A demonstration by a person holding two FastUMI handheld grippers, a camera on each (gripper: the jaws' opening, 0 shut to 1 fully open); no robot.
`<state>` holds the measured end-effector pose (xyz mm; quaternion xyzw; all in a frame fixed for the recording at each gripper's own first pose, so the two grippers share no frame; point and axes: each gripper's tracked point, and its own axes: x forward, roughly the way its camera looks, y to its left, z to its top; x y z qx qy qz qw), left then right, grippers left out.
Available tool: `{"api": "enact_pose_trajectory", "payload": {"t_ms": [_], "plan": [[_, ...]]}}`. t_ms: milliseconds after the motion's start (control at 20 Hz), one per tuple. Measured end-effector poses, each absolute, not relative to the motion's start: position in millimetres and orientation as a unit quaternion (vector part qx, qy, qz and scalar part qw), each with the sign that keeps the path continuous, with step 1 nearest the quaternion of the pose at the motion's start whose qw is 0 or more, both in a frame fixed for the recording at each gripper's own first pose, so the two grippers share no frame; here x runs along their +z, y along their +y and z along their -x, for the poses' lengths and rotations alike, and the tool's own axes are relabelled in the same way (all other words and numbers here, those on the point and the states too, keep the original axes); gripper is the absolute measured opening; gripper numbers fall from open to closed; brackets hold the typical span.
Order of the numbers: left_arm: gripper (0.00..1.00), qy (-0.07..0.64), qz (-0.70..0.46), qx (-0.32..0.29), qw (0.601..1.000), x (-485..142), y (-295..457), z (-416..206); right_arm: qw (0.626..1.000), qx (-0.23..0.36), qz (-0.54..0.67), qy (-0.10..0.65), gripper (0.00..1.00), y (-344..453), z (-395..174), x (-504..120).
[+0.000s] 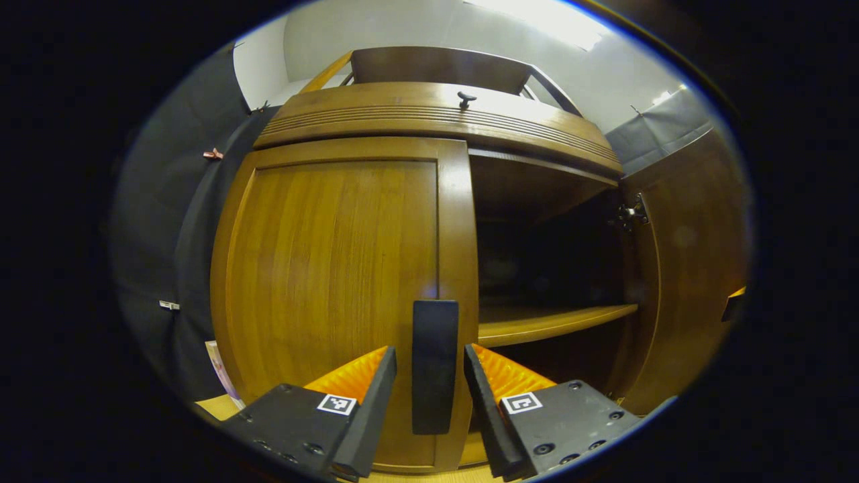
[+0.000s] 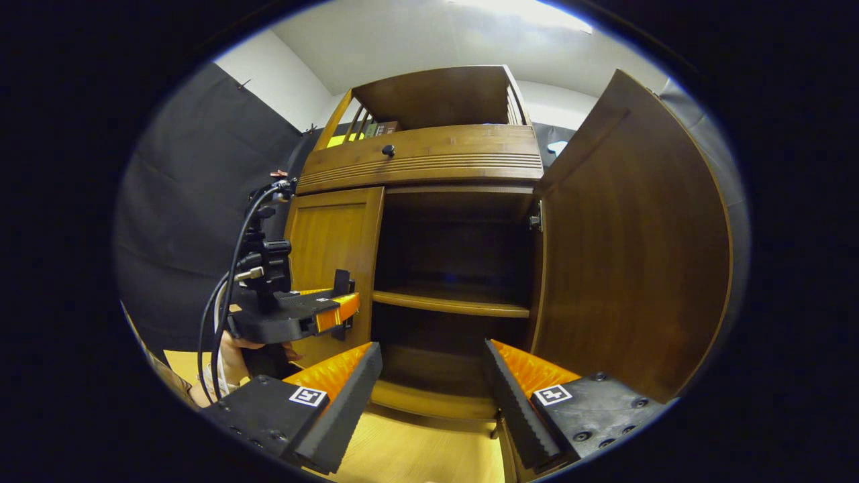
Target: Open the right door of the double-door shoe cabinet with the right hand, and open the left door with the left hand.
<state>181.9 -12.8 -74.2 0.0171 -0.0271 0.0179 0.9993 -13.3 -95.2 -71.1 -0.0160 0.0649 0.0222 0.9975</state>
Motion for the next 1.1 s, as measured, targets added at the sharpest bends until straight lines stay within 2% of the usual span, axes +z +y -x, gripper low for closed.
{"api": "enact_pose_trajectory", "payload": {"t_ms": [250,350,750,1100], "plan": [[0.52,-0.024,-0.017,0.011,1.000,-79.9,-17.5,-192.0,0.997,0.011,0.013,0.071,0.96,-98.5,17.3,-73.2],[0.39,-0.024,-0.024,0.014,0.999,-78.5,-16.5,-193.2,0.997,0.005,0.018,0.069,0.97,-100.2,18.5,-70.7],[0.31,-0.011,-0.019,0.000,1.000,-77.2,-18.6,-182.3,0.997,-0.001,0.012,0.078,0.96,-99.2,24.3,-70.1],[0.32,0.006,0.001,-0.018,1.000,-74.2,-12.0,-128.4,0.997,0.008,-0.003,0.079,0.96,-85.1,38.7,-68.7]]}}
